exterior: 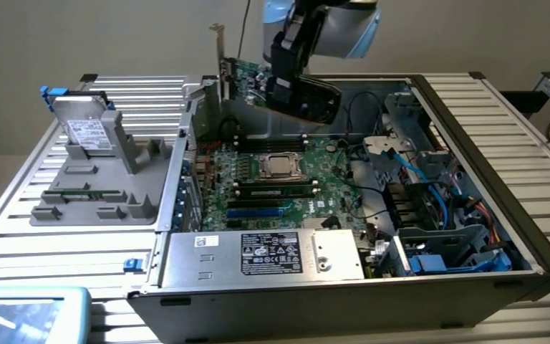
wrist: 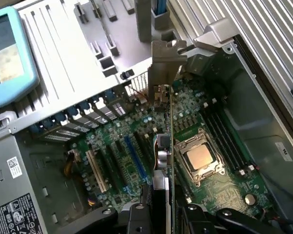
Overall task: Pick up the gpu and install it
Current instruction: 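Insert the gpu into the slot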
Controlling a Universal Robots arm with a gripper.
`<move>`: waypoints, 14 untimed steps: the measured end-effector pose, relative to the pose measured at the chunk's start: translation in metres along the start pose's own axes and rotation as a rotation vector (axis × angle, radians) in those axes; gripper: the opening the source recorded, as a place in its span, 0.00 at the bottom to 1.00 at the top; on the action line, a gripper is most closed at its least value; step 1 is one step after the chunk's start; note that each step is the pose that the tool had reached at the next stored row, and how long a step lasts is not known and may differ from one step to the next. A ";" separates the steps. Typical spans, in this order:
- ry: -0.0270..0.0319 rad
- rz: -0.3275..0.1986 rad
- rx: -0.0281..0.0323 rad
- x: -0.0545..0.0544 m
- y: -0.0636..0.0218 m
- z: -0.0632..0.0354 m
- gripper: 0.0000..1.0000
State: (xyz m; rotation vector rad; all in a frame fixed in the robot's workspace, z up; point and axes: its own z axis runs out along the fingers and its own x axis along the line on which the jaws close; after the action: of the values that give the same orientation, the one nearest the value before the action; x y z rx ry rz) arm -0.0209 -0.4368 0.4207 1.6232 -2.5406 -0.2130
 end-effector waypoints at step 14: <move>0.0300 -0.251 0.0451 0.000 -0.0001 0.0005 0.28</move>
State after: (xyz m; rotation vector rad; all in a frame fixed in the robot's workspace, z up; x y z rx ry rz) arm -0.0209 -0.4368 0.4203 1.9449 -2.3313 -0.1532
